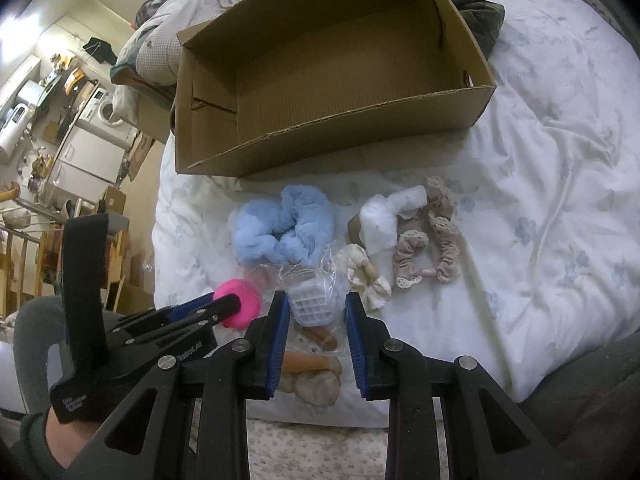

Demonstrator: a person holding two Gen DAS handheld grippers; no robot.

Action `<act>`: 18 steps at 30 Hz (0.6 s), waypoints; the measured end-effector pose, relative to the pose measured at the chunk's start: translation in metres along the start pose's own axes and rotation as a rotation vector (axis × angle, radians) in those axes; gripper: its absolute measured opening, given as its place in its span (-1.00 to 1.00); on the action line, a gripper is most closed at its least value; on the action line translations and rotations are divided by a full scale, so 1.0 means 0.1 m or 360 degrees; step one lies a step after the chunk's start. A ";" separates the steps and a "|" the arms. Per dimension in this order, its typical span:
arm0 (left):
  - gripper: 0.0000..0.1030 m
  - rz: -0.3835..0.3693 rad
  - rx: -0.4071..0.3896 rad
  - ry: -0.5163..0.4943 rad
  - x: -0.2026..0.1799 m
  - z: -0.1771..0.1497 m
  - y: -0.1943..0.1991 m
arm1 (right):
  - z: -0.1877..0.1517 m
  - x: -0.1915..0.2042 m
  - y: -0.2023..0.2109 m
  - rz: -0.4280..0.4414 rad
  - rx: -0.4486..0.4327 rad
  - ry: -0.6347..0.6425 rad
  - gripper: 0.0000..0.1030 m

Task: Organize soft objects
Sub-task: 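Grasp the pink round toy with the left gripper, then carry the bag into the box and open the right gripper while left carries the pink toy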

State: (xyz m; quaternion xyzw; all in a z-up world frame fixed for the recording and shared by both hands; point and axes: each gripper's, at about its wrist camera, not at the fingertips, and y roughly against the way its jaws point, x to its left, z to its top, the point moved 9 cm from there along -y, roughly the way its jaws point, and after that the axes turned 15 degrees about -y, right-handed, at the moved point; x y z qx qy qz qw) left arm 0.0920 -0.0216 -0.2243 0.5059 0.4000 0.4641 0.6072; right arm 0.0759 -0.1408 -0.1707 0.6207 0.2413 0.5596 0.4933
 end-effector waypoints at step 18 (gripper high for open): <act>-0.64 0.0110 -0.0454 0.0164 0.36 0.24 1.03 | 0.23 0.17 0.28 0.0125 -0.0083 -0.0018 -0.42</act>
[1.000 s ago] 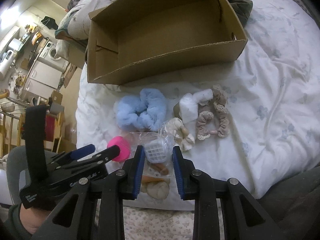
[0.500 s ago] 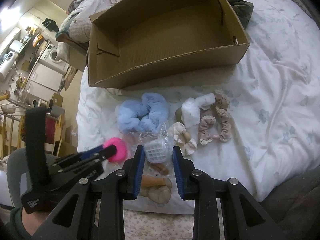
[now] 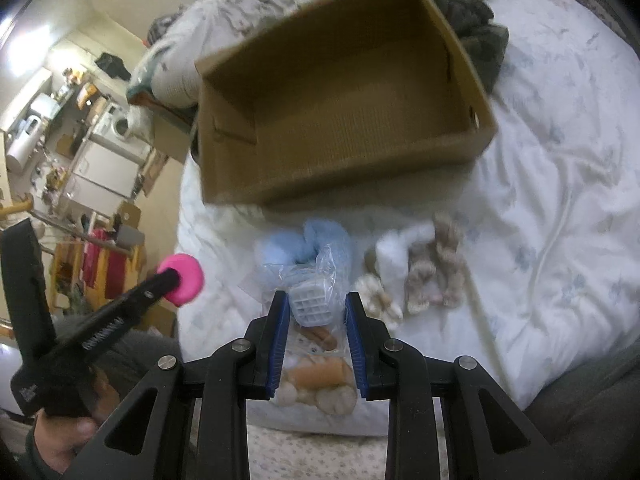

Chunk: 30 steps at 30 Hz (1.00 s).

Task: Organize soft objects
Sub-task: 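Carry the bag into the box and open the right gripper while left carries the pink toy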

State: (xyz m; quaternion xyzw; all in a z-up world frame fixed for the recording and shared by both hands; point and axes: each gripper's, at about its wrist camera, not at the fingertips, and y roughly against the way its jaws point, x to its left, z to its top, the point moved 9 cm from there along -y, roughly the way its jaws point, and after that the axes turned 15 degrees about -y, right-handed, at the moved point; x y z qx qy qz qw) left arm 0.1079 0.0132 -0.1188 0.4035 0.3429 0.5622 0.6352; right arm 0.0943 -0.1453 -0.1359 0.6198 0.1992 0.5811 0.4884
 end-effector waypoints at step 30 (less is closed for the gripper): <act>-0.65 0.0008 -0.0297 -0.0291 -0.30 1.38 -0.65 | 1.34 0.06 -0.28 -0.0065 -0.0252 0.0191 -0.42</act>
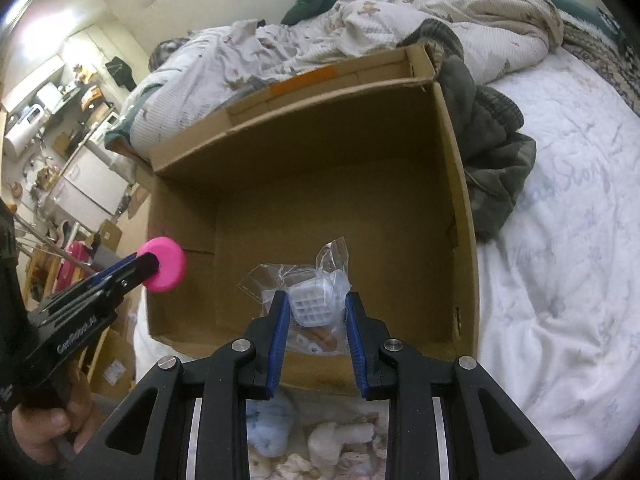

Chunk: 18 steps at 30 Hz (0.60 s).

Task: Organize soft objects
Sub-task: 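Carry the bag into the box and open the right gripper while left carries the pink toy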

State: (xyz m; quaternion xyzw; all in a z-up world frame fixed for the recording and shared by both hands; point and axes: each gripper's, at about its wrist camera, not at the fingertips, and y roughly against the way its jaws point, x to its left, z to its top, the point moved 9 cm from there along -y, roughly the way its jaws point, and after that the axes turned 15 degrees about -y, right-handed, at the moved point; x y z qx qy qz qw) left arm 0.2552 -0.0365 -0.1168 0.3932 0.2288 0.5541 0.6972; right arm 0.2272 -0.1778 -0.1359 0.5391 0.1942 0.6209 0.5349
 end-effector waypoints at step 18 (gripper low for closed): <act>-0.69 -0.0062 0.0074 0.0013 -0.08 -0.14 -0.19 | -0.01 -0.08 -0.17 -0.0031 0.0077 -0.0031 -0.42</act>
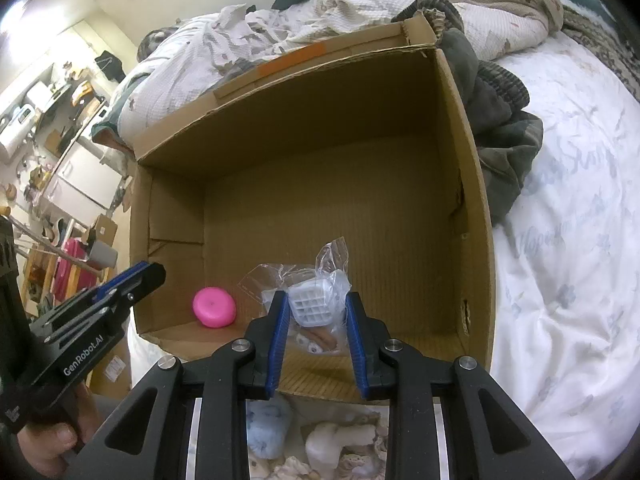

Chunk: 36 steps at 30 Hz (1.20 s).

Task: Organize soft objects
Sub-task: 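Carry the bag into the box and open the right gripper while left carries the pink toy, then open the left gripper to drop the pink toy into the box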

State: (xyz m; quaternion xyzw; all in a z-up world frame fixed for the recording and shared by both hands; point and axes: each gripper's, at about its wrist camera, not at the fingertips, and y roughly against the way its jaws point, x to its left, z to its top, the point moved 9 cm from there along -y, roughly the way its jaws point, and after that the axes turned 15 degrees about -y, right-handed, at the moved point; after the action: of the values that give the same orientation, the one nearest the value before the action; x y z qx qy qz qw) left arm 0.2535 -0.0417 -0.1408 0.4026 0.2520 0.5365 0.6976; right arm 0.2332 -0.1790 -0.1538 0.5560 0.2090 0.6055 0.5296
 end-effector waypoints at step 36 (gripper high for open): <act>0.42 0.0044 0.0000 0.0013 0.01 -0.02 0.11 | 0.12 0.03 0.15 0.0026 -0.0095 -0.0034 1.00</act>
State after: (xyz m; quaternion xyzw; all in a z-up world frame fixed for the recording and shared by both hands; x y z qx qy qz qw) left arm 0.2461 -0.0391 -0.1328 0.4039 0.2493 0.5477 0.6890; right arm 0.2383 -0.1851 -0.1366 0.5482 0.1805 0.6098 0.5432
